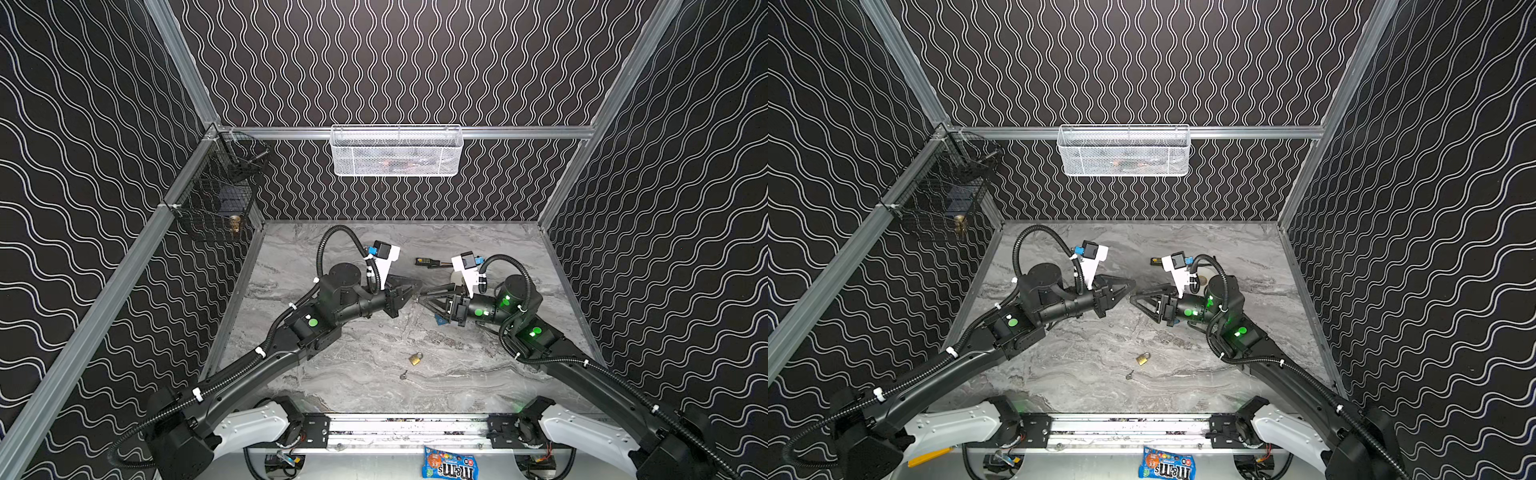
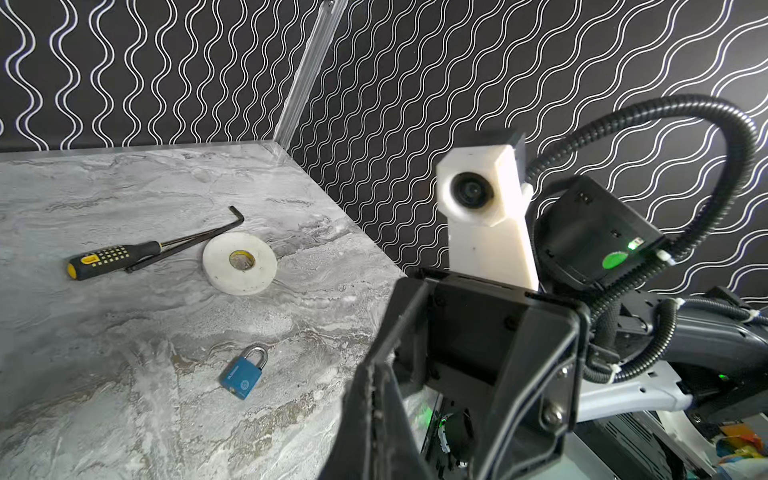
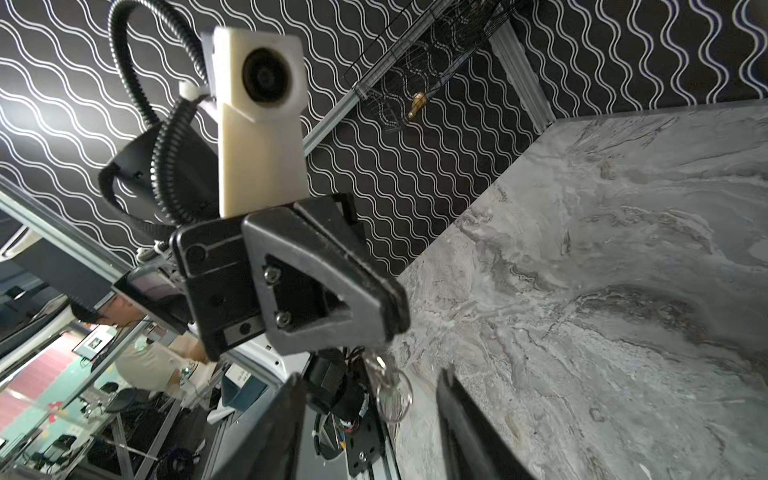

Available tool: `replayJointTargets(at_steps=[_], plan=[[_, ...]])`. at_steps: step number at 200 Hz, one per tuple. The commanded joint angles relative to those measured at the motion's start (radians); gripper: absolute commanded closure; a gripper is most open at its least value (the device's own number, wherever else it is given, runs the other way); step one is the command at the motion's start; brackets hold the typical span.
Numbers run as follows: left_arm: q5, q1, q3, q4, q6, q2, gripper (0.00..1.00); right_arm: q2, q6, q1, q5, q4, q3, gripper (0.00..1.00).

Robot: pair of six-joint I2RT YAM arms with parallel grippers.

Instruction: Unlock with the key

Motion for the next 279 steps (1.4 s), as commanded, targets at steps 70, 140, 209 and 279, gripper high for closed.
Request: replayJointTargets(at_steps=[70, 140, 209, 279], plan=[[0.033, 0.005, -0.002, 0.062, 0.003, 0.019, 1.0, 0.057, -0.015, -0.01, -0.136, 0.085, 0.01, 0.75], [0.065, 0.005, -0.007, 0.091, -0.009, 0.029, 1.0, 0.082, 0.019, -0.01, -0.169, 0.178, -0.005, 0.86], [0.062, 0.005, -0.005, 0.082, 0.002, 0.033, 1.0, 0.083, 0.026, -0.011, -0.167, 0.194, -0.013, 1.0], [0.032, 0.005, 0.02, 0.049, 0.014, 0.014, 0.58, 0.061, 0.015, -0.035, -0.15, 0.117, -0.02, 1.0]])
